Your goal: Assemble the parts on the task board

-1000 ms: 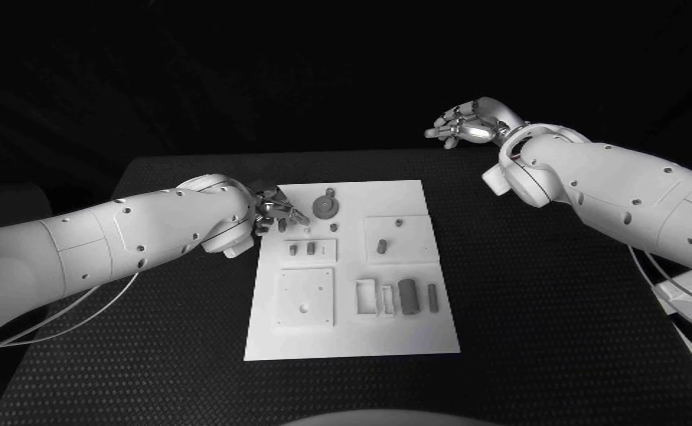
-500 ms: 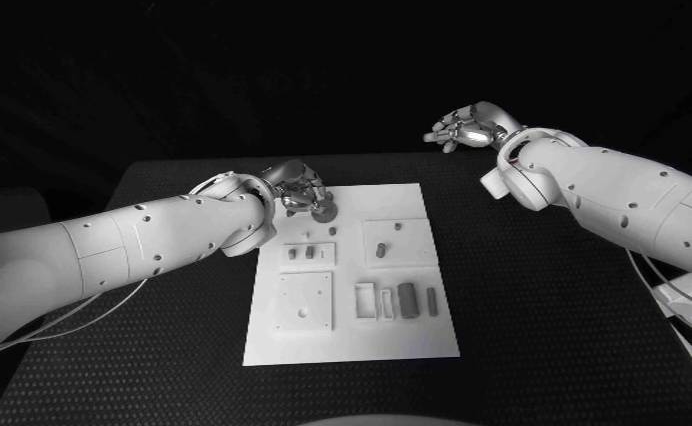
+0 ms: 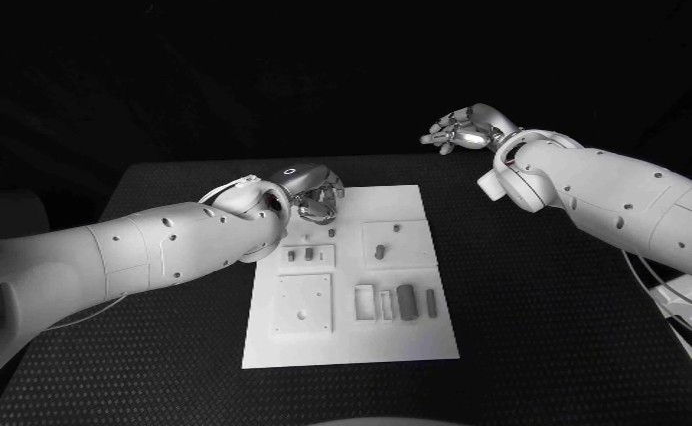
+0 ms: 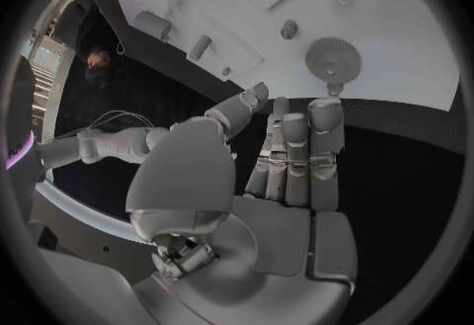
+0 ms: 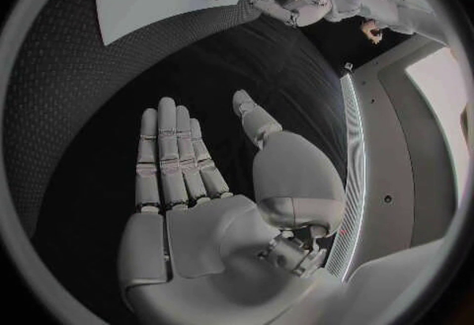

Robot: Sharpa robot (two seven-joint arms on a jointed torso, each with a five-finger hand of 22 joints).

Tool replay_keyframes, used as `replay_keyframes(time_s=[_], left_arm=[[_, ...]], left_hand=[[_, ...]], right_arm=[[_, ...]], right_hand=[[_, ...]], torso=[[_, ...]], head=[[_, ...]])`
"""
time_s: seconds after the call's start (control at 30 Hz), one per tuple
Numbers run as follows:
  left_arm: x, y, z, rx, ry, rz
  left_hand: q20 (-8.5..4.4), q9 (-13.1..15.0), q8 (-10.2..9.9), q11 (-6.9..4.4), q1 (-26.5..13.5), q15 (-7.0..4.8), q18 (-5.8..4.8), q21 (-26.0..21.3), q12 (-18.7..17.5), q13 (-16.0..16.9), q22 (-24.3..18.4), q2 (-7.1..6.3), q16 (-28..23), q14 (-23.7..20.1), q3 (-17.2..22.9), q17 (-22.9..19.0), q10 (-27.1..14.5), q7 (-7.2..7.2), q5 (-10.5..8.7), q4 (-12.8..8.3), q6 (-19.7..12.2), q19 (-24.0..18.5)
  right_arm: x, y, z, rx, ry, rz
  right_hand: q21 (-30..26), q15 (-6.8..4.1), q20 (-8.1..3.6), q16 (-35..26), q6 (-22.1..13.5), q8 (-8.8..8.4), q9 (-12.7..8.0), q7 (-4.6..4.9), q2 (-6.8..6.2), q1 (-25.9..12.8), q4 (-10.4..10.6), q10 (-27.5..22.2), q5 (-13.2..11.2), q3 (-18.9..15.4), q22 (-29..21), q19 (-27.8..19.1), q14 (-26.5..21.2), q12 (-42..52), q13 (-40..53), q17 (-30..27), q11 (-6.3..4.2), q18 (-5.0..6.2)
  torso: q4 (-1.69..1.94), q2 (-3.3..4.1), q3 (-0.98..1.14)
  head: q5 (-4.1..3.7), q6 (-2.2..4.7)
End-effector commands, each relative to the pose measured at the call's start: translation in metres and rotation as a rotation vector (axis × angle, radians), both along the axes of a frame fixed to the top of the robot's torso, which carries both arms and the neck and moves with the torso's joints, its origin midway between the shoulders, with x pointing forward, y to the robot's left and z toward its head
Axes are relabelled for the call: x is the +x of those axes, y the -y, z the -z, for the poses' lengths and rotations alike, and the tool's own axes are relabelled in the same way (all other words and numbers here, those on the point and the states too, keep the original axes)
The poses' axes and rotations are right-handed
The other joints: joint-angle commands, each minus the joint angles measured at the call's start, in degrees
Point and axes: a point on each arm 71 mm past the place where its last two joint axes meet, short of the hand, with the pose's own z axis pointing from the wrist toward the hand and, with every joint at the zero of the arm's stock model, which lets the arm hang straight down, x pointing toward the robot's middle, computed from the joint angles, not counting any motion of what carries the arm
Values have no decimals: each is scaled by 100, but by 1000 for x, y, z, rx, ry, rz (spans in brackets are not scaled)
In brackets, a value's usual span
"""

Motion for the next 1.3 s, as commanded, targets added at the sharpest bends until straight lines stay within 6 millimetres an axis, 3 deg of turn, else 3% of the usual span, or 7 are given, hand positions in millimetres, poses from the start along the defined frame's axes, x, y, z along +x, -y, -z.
replay_keyframes(time_s=[0.03,0.37,0.8,1.3], left_arm=[[-2,6,6,112,16,63],[-4,11,22,177,-49,80],[-3,9,29,216,-74,82],[1,5,40,226,-80,62]], left_hand=[[6,-39,-5,399,-4,8,852,41,-36,-31,19,-36,36,41,-41,-14,-285,5,-41,22,242,53],[21,-145,-7,417,-242,26,867,57,-164,-138,51,-122,73,22,-244,-55,-239,64,-60,125,298,29],[41,-223,15,445,-248,53,888,57,-282,-237,62,-51,103,11,-302,-98,-214,82,-47,140,373,23],[94,-366,-40,493,-105,99,938,67,-440,-407,69,61,162,43,-210,-157,-229,116,-29,142,297,65]], right_arm=[[0,-2,0,4,0,-16],[0,-3,0,5,-1,-19],[0,-5,0,5,-1,-22],[0,-5,0,6,-2,-24]], right_hand=[[-22,40,-12,-21,-36,21,-8,129,53,3,-5,37,4,-26,-3,-35,-5,-22,-7,7,5,-88],[-23,40,-11,-24,-36,21,-8,129,56,1,-5,38,4,-27,-2,-35,-4,-21,-12,10,5,-88],[-24,40,-10,-28,-36,22,-8,129,60,-1,-5,39,4,-28,0,-35,-2,-19,-20,14,5,-87],[-25,40,-9,-32,-36,22,-8,128,62,-1,-5,40,4,-29,2,-35,0,-17,-27,18,5,-86]], torso=[[5,-1,3],[6,0,-6],[21,-6,-6],[11,-3,-5]], head=[[-8,-8],[-24,-24],[-41,-31],[-52,-33]])
